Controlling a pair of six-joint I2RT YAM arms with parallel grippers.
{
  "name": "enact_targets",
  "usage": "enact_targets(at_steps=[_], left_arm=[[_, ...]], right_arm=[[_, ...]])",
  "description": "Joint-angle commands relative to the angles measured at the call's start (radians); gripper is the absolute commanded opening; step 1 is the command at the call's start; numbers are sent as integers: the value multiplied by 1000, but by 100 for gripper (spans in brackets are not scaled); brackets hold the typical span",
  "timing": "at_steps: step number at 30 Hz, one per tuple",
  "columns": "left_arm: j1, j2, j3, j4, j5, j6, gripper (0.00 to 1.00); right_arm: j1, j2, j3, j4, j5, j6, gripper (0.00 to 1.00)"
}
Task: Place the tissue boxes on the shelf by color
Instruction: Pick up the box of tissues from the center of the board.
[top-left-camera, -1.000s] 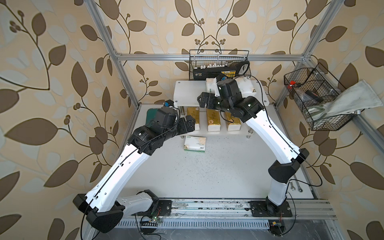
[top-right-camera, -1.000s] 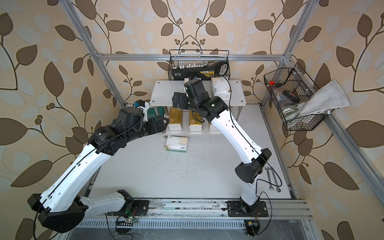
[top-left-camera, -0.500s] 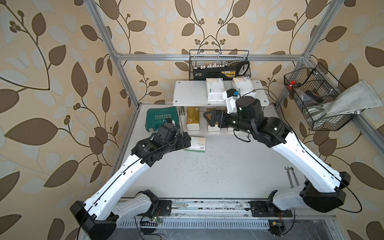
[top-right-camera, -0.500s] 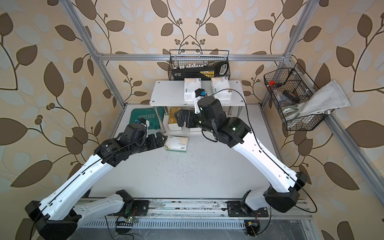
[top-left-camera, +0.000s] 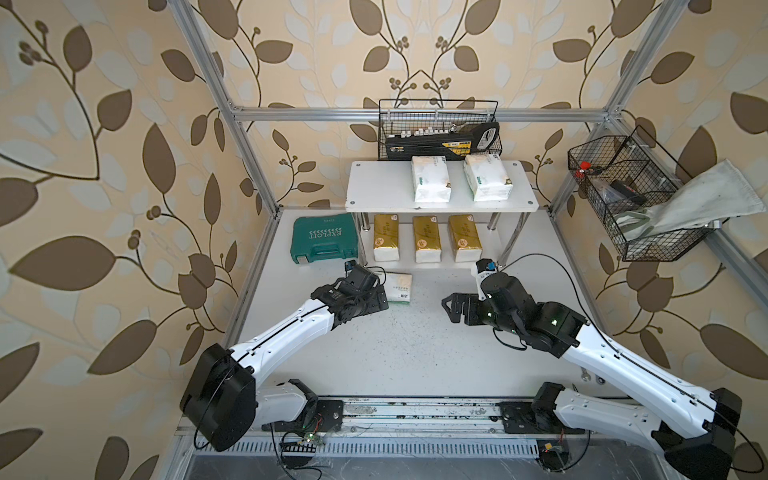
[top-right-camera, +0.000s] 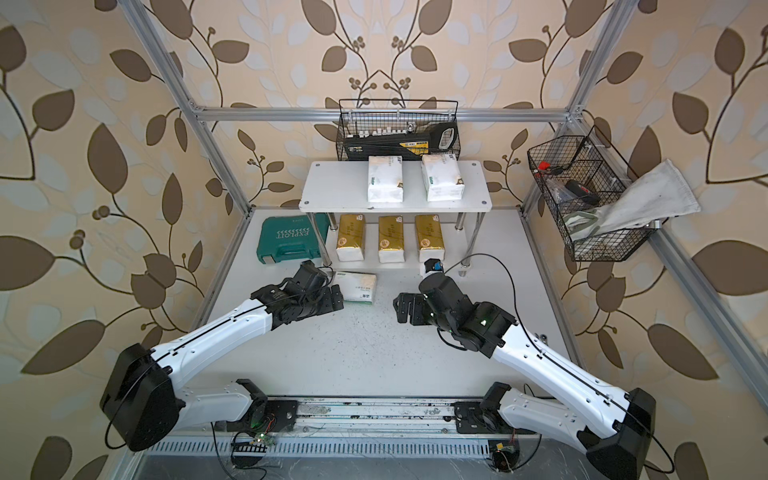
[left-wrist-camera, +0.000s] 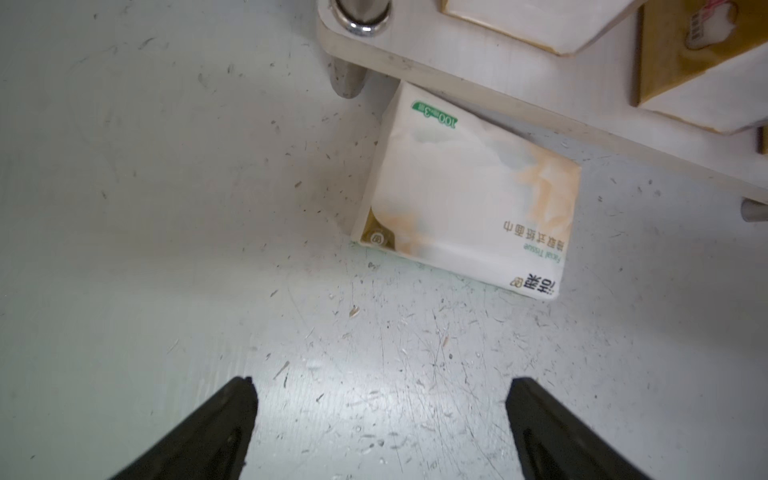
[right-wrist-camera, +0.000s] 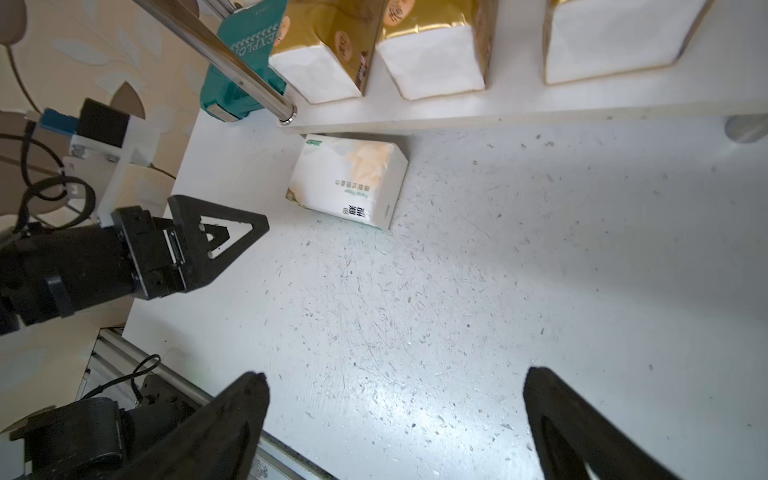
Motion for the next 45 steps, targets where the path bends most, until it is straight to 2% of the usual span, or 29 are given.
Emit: enact_targets(at_steps=[1,6,11,13,18,21,24,28,31,36,40,45], left_arm=[[20,82,37,145,-54,76,99],[62,237,91,197,-42,134,99],[95,303,108,266,19,172,99],[95,312,109,297,63,197,99],[93,306,91,372,255,217,99],[63,269,58,411,344,203,99],[-27,233,46,410,366,189,99],[-218,168,47,381,319,163,99],[-331,74,22,318,187,116,99],[-316,-76,-38,158,-78,58,99],[-219,-71,-21,89,-134,73,99],[-206,-61,-14,128,-183,145,99]], right_arm=[[7,-62,-77,43,38,67,99],[6,-113,-136,18,59,85,99],[7,-134,-150,-8,74,86,99],[6,-135,-156,-12,78,86,99],[6,-120,-165,-7,79,88,99],[6,-101,-166,8,78,84,99],[6,-78,-163,19,80,79,99],[6,-59,-159,24,95,79,99],[7,-66,-163,15,116,84,99],[5,-71,-181,16,132,94,99],[5,-52,-186,26,131,101,99],[6,-28,-195,48,113,102,99]])
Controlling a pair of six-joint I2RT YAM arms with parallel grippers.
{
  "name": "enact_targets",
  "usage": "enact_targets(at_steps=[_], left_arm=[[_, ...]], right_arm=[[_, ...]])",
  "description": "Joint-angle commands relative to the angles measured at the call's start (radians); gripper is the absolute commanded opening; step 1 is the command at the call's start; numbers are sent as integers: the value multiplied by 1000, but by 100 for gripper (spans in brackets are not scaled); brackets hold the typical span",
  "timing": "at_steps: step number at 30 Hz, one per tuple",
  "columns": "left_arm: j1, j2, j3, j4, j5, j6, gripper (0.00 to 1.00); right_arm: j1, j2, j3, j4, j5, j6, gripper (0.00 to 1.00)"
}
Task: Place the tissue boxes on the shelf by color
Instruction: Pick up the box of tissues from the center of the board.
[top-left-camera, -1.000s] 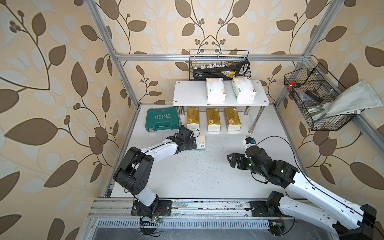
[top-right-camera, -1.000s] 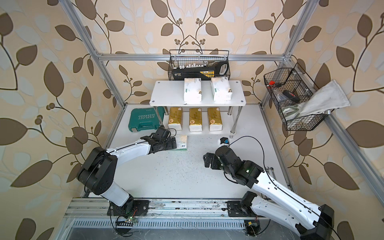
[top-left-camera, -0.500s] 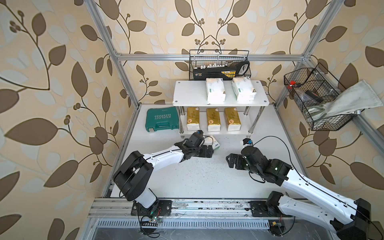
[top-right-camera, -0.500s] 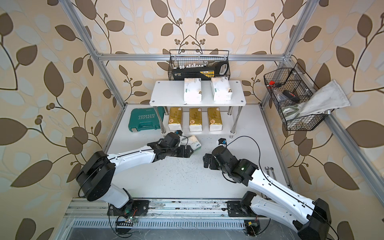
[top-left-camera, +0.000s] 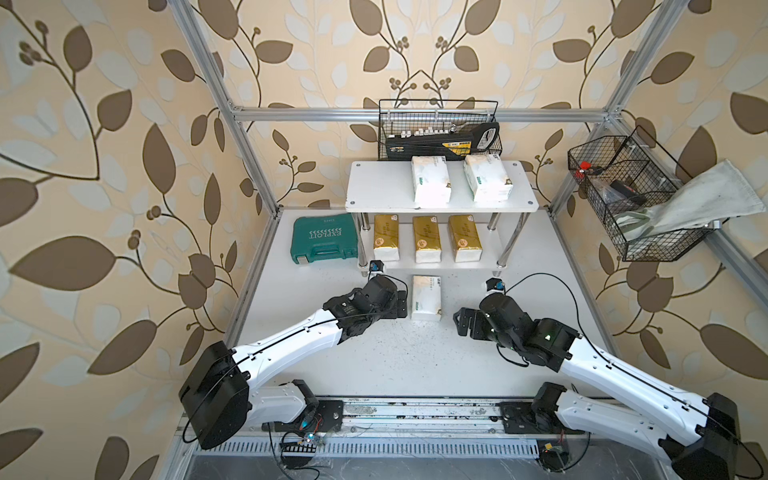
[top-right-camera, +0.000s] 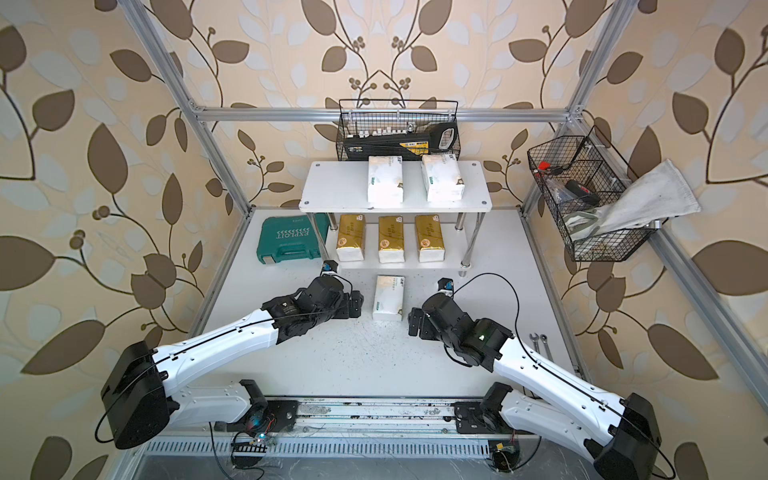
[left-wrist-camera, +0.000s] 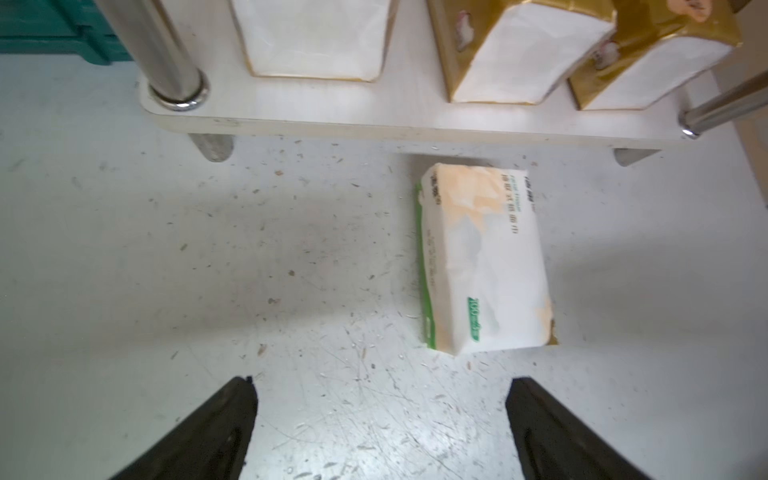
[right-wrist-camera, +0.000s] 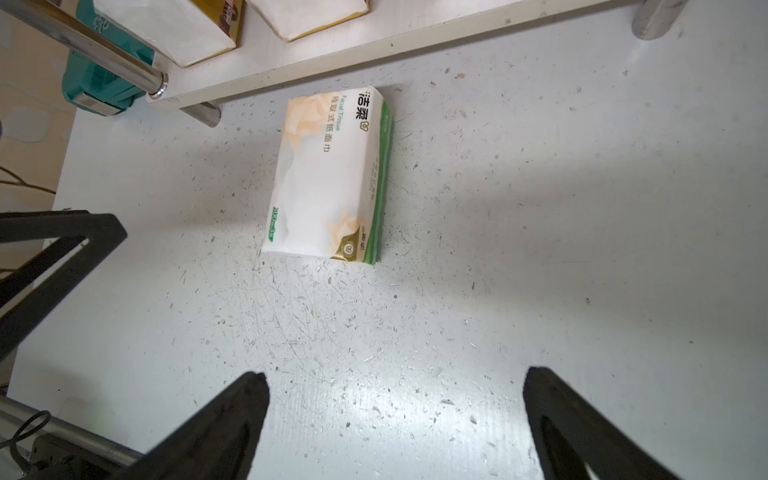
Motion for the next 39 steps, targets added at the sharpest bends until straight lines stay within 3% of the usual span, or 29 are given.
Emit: enact_targets(at_steps=[1,7,13,18,30,34,39], left_arm=[[-2,-15,4,13,-76,50,99],[10,-92,-62,94,-106,41,99],[50,-146,-52,4,-132,15,99],[52,-179,-44,-54,-222,18,99],[66,-218,-18,-195,-210,-72,99],[68,-193,-1,-177,-142,-29,99],[69,-80,87,-182,-23,20,99]], right_arm=[[4,17,-20,26,6,12,99],[25,95,-8,74,-4,20,99],[108,264,74,115,71,27,99],[159,424,175,139,137,72,99],[163,731,395,151,177,100,99],[162,730,419,103,196,107,99],[133,591,336,50,201,123,99]])
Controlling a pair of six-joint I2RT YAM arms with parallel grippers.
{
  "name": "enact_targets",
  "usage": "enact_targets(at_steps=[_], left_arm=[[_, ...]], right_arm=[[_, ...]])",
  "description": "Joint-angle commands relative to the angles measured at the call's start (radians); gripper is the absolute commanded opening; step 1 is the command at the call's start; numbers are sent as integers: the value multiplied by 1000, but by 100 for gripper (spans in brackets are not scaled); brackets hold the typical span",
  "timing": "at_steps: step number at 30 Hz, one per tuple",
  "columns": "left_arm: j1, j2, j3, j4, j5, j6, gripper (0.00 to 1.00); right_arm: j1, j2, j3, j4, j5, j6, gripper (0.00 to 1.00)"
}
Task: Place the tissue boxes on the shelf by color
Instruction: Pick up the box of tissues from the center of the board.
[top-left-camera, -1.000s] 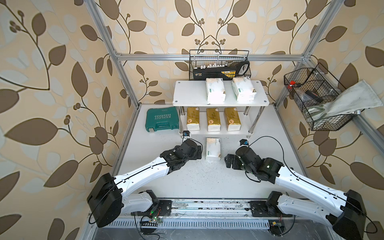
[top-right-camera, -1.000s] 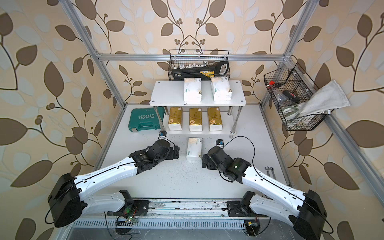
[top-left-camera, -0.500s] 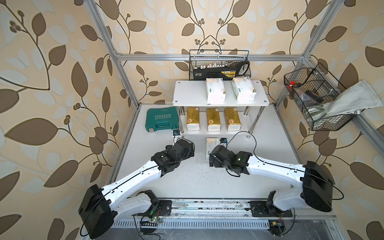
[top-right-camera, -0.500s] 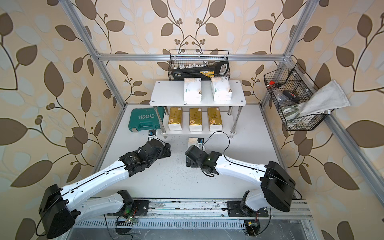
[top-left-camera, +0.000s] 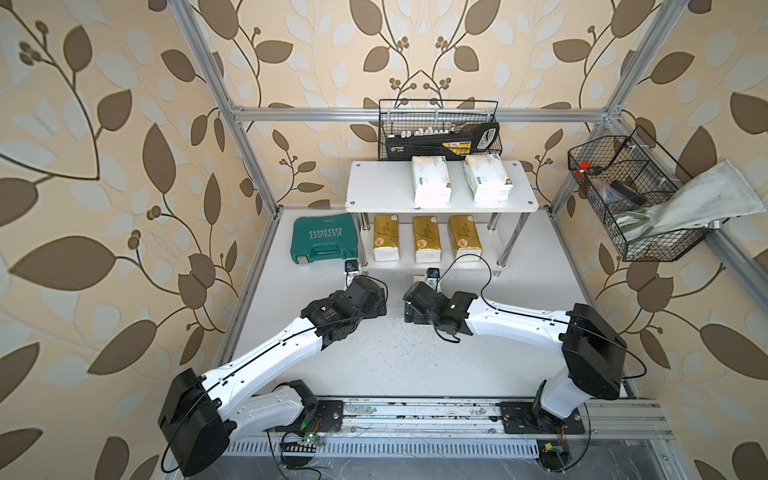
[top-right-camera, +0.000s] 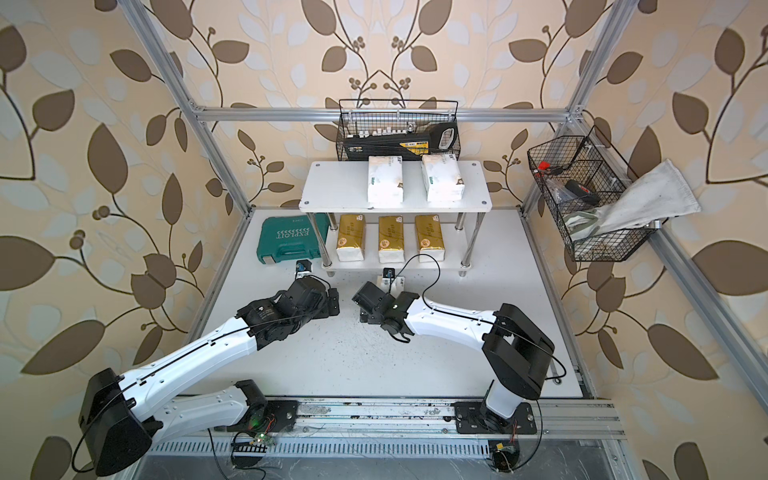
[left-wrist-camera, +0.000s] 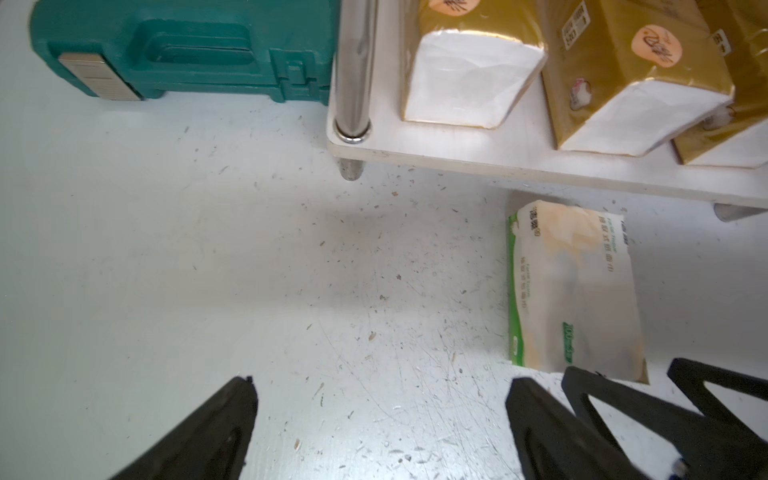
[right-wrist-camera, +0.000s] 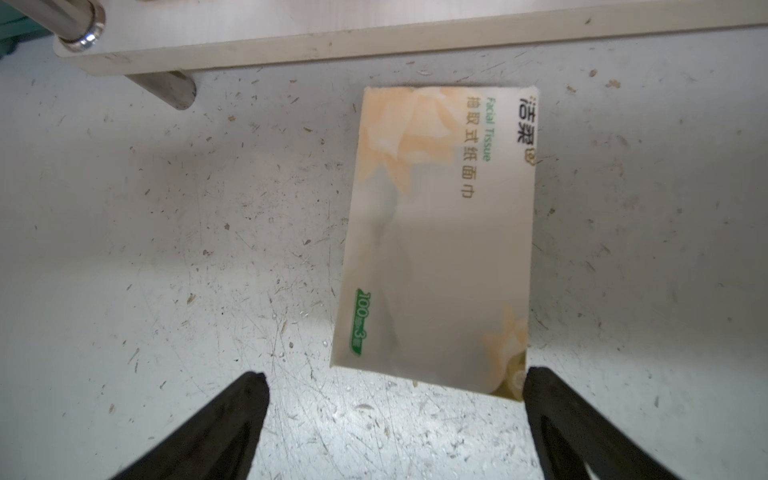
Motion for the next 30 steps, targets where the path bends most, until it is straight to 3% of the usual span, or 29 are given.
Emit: enact_targets(at_steps=[1,10,16,20,30], left_arm=[[9,68,80,5,108,41,99],[-82,235,130,169,125,24,99],[-232,458,258,186,-58,71,99],[-239,592,361,127,-52,1,99],[-236,717,366,234,12,-58,99]], right_arm=[[-30,-120,-58,-79,32,25,99],[-145,-470,-266,-197,11,10,99],[-205,-622,-353,-232,-18,-33,99],[-244,-682,-383,-248,-49,-57,99],[-345,-769,-430,-252,-126,-113,99]])
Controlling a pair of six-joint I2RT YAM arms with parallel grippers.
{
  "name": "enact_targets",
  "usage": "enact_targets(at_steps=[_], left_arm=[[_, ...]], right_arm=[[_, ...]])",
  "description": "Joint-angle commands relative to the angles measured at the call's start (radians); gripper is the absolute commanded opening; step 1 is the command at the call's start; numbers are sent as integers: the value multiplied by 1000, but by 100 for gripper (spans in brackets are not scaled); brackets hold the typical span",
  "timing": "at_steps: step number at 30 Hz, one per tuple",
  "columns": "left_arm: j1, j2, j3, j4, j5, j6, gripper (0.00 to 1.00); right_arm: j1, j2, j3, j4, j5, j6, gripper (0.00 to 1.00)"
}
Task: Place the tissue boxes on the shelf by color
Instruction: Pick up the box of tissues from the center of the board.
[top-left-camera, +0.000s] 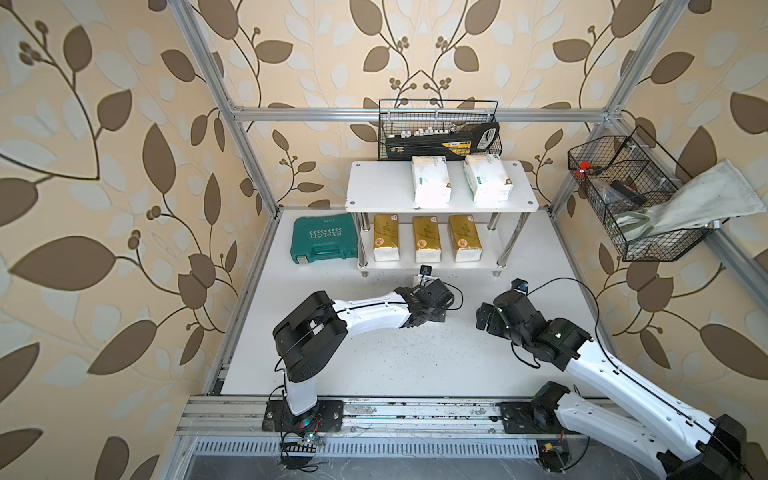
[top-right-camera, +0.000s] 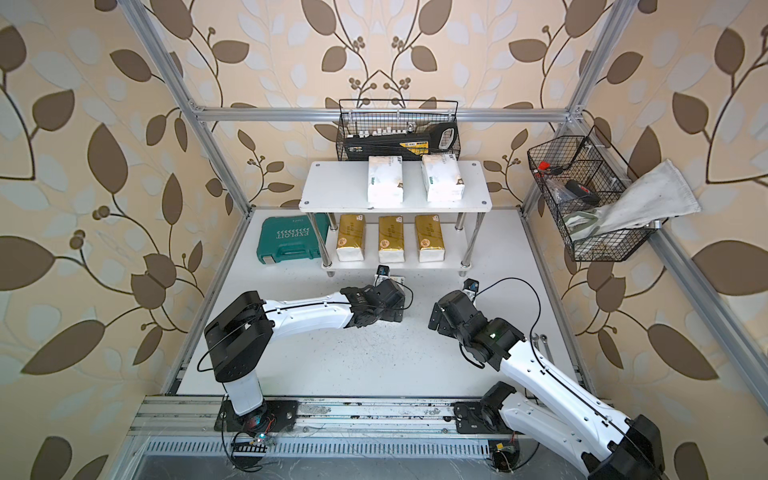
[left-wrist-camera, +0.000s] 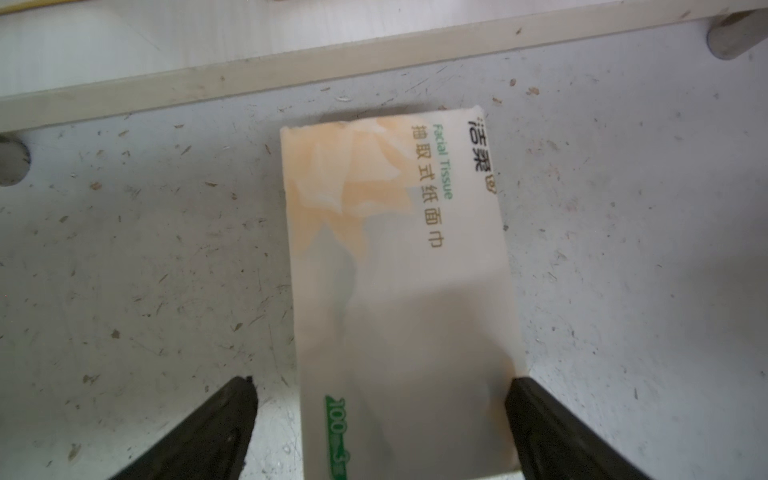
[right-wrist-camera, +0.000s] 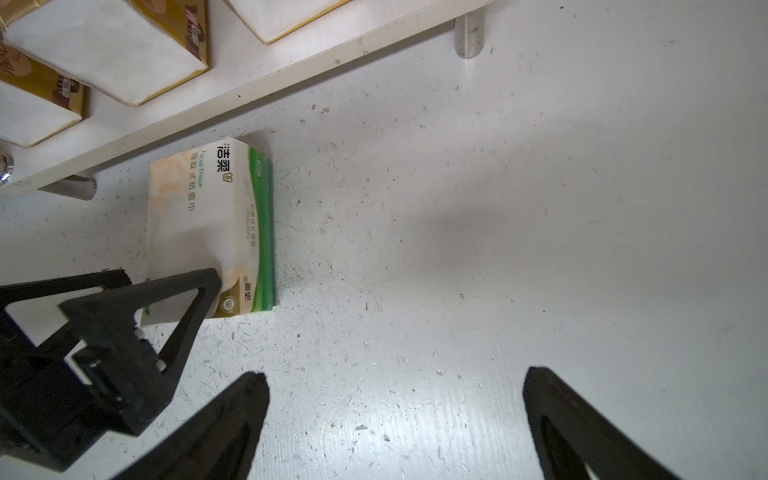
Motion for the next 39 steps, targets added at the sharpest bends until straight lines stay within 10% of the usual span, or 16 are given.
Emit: enact_targets(at_steps=[1,39], left_arm=[[8,22,21,56,21,-34,99],[-24,87,99,42,50,-274,99]], right_arm=[[-19,-20,-26,-17,-34,-37,99],[-70,-42,-45,-7,-84,-59,99]])
